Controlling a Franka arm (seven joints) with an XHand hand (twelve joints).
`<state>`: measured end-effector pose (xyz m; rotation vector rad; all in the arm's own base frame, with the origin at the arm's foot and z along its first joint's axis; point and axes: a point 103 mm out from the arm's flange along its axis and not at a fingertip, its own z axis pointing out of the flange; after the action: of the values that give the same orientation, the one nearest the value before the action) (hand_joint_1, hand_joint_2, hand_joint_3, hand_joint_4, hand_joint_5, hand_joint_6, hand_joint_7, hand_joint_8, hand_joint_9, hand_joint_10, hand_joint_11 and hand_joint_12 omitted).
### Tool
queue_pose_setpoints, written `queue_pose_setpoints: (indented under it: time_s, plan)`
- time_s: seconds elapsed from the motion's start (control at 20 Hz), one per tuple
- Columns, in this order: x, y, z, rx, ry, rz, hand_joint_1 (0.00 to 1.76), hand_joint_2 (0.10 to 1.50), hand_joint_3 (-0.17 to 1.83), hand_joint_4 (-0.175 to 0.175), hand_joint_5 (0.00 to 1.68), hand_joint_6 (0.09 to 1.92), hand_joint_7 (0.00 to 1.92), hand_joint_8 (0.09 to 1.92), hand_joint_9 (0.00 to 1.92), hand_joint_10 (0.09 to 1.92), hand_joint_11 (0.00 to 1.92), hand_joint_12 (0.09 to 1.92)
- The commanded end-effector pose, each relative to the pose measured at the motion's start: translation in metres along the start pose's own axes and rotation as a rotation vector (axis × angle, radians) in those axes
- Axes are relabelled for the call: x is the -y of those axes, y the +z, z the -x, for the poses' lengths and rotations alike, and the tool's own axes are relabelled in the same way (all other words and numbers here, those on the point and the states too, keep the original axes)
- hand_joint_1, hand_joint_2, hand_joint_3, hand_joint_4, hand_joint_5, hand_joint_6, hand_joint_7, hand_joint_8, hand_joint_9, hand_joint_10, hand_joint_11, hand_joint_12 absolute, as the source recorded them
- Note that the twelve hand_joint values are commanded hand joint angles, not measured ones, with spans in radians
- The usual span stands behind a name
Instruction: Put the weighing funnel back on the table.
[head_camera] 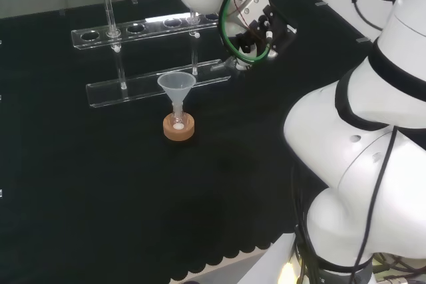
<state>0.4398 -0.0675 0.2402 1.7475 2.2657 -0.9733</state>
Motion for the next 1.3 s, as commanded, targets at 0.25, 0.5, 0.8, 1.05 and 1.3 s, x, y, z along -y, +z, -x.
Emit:
queue_pose_setpoints:
  time_s: [0.25, 0.5, 0.8, 1.05, 1.3]
  plan:
    - [-0.030, 0.005, 0.012, -0.107, 0.015, 0.104, 1.25, 1.04, -0.01, 0.058, 1.16, 0.77, 1.18, 0.66, 1.43, 0.15, 1.13, 0.81]
    - [-0.034, 0.008, 0.016, -0.113, 0.027, 0.109, 1.25, 1.04, -0.01, 0.058, 1.16, 0.77, 1.18, 0.66, 1.43, 0.15, 1.13, 0.81]
    - [-0.037, 0.016, 0.021, -0.136, 0.032, 0.113, 1.25, 1.04, -0.01, 0.058, 1.16, 0.77, 1.18, 0.66, 1.43, 0.15, 1.13, 0.81]
    - [-0.038, 0.026, 0.022, -0.169, 0.033, 0.115, 1.25, 1.04, -0.01, 0.058, 1.16, 0.77, 1.18, 0.66, 1.43, 0.15, 1.13, 0.81]
    - [-0.043, 0.042, 0.020, -0.189, 0.030, 0.103, 1.25, 1.04, -0.01, 0.057, 1.16, 0.77, 1.18, 0.66, 1.43, 0.15, 1.13, 0.81]
